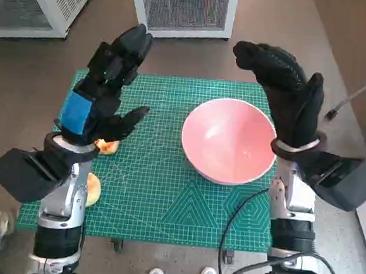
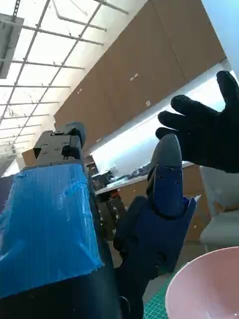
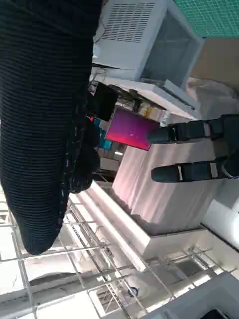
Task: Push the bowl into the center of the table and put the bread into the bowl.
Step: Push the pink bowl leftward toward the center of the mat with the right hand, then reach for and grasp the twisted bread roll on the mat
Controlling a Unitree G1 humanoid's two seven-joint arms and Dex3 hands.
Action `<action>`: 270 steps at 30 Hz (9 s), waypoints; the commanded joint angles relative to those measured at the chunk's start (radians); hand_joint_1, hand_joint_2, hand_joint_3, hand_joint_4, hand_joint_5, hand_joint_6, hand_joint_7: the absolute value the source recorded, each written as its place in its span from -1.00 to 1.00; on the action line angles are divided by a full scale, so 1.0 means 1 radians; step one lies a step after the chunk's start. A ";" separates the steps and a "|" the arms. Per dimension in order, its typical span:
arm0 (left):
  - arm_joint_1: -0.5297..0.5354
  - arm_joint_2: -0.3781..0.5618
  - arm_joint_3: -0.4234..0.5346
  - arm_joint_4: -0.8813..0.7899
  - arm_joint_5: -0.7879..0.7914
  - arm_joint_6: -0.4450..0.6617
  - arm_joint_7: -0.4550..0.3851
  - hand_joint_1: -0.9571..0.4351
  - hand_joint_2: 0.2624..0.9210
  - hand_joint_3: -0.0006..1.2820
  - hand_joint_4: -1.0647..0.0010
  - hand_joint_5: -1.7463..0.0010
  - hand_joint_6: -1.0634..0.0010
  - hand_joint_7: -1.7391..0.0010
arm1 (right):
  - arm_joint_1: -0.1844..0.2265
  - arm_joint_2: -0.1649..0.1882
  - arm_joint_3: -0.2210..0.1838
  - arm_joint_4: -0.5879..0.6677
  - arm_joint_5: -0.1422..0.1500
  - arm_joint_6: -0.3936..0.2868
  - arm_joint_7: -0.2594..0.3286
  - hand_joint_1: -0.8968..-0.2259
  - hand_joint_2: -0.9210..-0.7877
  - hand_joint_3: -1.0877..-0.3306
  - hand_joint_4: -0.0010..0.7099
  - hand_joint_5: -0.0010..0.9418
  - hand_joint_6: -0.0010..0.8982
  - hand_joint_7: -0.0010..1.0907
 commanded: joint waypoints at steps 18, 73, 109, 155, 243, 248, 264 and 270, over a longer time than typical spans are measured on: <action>-0.014 0.017 -0.005 0.007 0.007 -0.014 -0.011 -0.61 1.00 -0.51 0.61 1.00 0.85 0.49 | 0.008 0.002 -0.002 0.032 -0.012 -0.011 -0.004 -0.35 -1.00 -0.07 -0.47 -1.00 -0.70 -0.37; -0.009 -0.013 0.002 0.040 -0.009 -0.037 0.001 -0.59 1.00 -0.51 0.60 1.00 0.86 0.48 | -0.068 -0.190 -0.180 0.749 -0.129 -0.105 -0.228 -0.28 -1.00 -0.09 -0.44 -1.00 -0.56 -0.63; 0.023 0.008 0.014 -0.004 -0.006 -0.011 0.004 -0.57 1.00 -0.51 0.60 1.00 0.86 0.48 | -0.096 0.000 -0.153 0.835 -0.222 0.152 -0.367 -0.11 -1.00 -0.17 -0.44 -0.99 -0.47 -0.71; 0.102 0.031 0.044 -0.069 0.001 -0.014 0.024 -0.60 1.00 -0.48 0.58 1.00 0.82 0.52 | -0.219 0.113 -0.190 0.837 -0.210 0.243 -0.332 -0.14 -1.00 -0.15 -0.45 -1.00 -0.40 -0.74; 0.024 0.872 -0.216 -0.351 0.474 0.874 -0.385 0.49 0.44 -0.99 0.90 1.00 0.68 0.97 | -0.039 0.115 -0.057 0.187 0.018 -0.057 0.082 -0.33 -1.00 -0.01 -0.38 -0.99 -0.36 -0.83; -0.003 0.843 -0.284 -0.303 0.527 0.855 -0.379 0.43 0.43 -1.00 0.90 1.00 0.67 0.98 | -0.037 0.115 -0.055 0.184 0.020 -0.054 0.084 -0.33 -1.00 -0.01 -0.37 -0.99 -0.36 -0.84; -0.088 0.720 -0.396 -0.054 0.662 0.710 -0.353 0.34 0.41 -1.00 0.90 1.00 0.66 0.99 | -0.032 0.103 -0.055 0.177 0.020 -0.055 0.086 -0.31 -1.00 -0.04 -0.38 -1.00 -0.36 -0.85; -0.116 0.668 -0.421 0.046 0.698 0.651 -0.334 0.32 0.41 -1.00 0.85 0.99 0.65 0.99 | -0.031 0.102 -0.054 0.180 0.019 -0.058 0.086 -0.30 -1.00 -0.06 -0.39 -1.00 -0.36 -0.85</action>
